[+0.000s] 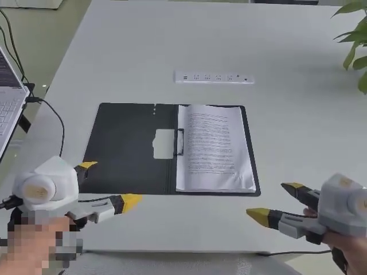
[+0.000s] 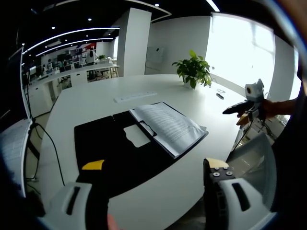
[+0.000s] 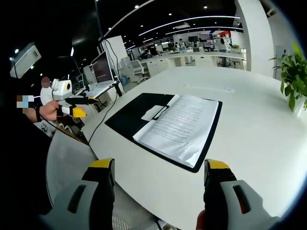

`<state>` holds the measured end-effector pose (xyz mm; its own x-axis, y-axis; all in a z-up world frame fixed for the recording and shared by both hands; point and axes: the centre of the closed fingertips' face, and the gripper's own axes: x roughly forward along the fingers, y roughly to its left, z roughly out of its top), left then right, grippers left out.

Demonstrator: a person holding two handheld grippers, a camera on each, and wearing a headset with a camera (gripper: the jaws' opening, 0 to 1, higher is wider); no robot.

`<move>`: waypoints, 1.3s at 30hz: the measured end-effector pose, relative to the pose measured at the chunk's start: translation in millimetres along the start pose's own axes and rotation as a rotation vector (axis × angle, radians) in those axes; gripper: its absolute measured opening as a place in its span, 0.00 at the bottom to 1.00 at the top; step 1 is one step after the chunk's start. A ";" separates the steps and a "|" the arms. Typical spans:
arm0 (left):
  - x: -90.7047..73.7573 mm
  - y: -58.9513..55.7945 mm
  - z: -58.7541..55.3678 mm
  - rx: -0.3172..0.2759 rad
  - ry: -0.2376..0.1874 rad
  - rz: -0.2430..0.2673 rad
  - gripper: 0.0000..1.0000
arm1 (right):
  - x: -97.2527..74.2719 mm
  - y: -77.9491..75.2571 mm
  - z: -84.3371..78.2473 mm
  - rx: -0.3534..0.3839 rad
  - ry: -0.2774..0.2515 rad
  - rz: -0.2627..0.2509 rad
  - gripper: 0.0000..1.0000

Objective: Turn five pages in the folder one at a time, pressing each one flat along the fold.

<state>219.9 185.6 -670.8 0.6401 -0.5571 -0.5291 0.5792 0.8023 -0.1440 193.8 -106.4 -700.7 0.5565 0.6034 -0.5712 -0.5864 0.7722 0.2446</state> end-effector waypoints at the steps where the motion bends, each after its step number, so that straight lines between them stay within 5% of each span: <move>1: 0.0 0.1 0.0 0.000 0.000 0.000 0.82 | 0.0 0.4 0.2 0.001 -0.001 0.001 0.75; 19: 8.2 -5.2 6.1 0.019 0.004 -0.026 0.82 | -2.7 -2.5 0.2 0.006 -0.005 -0.009 0.75; 39: 43.4 -22.6 23.2 0.072 0.009 -0.122 0.81 | -6.9 -8.2 -4.8 0.041 -0.017 -0.051 0.74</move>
<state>246.3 138.3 -671.1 0.5583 -0.6474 -0.5188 0.6876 0.7110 -0.1472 192.0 -117.8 -702.5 0.5950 0.5663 -0.5704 -0.5327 0.8092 0.2477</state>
